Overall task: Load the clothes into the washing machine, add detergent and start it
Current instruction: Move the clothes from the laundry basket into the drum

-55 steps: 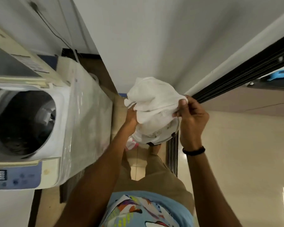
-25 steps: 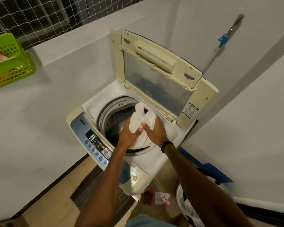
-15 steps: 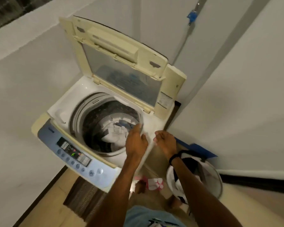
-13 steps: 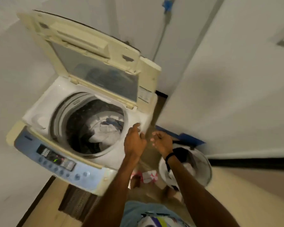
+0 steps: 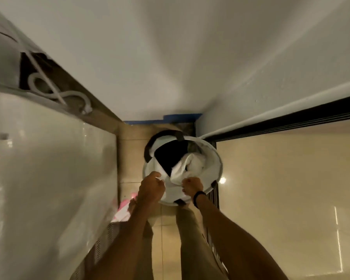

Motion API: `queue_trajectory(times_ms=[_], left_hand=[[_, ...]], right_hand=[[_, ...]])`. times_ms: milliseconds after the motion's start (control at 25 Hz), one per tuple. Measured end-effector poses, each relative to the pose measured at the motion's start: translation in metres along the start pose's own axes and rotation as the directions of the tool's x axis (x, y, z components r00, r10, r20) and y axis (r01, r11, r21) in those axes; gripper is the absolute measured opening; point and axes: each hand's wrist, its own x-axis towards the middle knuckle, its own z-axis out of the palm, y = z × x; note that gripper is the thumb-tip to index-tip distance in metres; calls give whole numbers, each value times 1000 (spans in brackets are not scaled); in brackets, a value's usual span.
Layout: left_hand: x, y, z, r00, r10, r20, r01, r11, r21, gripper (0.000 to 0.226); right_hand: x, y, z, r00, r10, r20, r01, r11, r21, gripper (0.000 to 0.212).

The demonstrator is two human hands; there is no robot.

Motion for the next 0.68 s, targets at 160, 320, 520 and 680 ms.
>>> queue_trajectory(times_ms=[160, 320, 520, 680], left_hand=[[91, -19, 68, 999, -26, 18, 26, 999, -33, 29], [162, -46, 113, 999, -45, -27, 44, 997, -58, 26], [173, -72, 118, 997, -37, -61, 32, 997, -73, 24], [122, -59, 97, 998, -52, 36, 54, 997, -57, 51]], right_hand=[[135, 14, 8, 997, -77, 20, 79, 934, -349, 44], [235, 17, 8, 992, -124, 30, 114, 766, -633, 87], [256, 9, 12, 963, -266, -47, 177, 753, -634, 52], [147, 15, 5, 900, -198, -389, 230, 973, 36, 25]])
